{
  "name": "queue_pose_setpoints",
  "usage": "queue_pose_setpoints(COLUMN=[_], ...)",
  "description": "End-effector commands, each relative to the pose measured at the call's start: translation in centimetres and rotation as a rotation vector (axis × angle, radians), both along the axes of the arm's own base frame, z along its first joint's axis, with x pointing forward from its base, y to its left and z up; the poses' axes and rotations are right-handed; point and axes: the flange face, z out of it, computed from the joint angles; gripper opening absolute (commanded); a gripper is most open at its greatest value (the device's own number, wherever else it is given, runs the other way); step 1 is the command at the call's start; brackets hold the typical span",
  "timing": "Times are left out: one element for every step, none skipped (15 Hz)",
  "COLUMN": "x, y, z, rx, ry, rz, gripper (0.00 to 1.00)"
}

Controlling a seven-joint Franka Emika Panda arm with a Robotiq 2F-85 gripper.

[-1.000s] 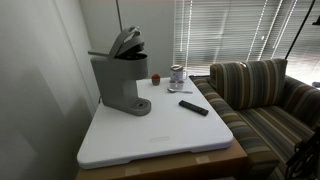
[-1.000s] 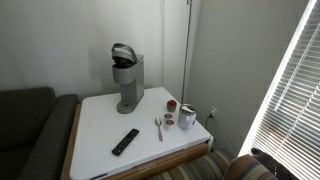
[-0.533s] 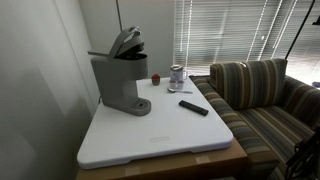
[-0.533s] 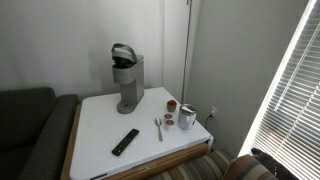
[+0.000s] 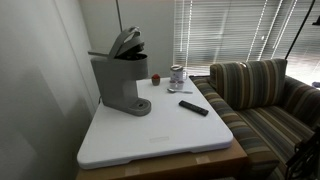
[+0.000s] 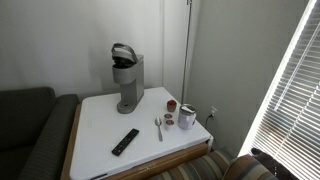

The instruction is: Push the lid of the coffee machine downwards

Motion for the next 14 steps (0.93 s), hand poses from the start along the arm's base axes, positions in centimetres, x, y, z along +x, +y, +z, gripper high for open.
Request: queue_pose_setpoints(x=[5.3,6.6,7.8,8.8,6.1,6.9,7.0,6.9,6.7,6.4,6.6,7.1,8.0,8.6], y=[2.3,3.1,3.9,4.4,3.9,4.3,4.4,4.3,4.2,4.2,4.3,4.3,4.5,4.8], z=[3.1,3.7,4.2,4.4,4.2,4.3,4.0,4.0,4.2,3.7,3.4,3.5,3.7,4.0], rx=[-0.068,-0.081,-0.091,-0.101,-0.070,-0.074,-0.074,-0.074,-0.073,-0.066,-0.063,-0.065,-0.068,-0.075], ry=[0.023,0.014,0.007,0.004,-0.030,-0.028,-0.023,-0.023,-0.028,-0.021,-0.023,-0.030,-0.049,-0.061], rz=[0.178,0.218,0.256,0.281,0.220,0.227,0.226,0.225,0.223,0.226,0.241,0.257,0.288,0.318], gripper=[1.00,1.00,1.00,1.00,1.00,1.00,1.00,1.00,1.00,1.00,1.00,1.00,1.00,1.00])
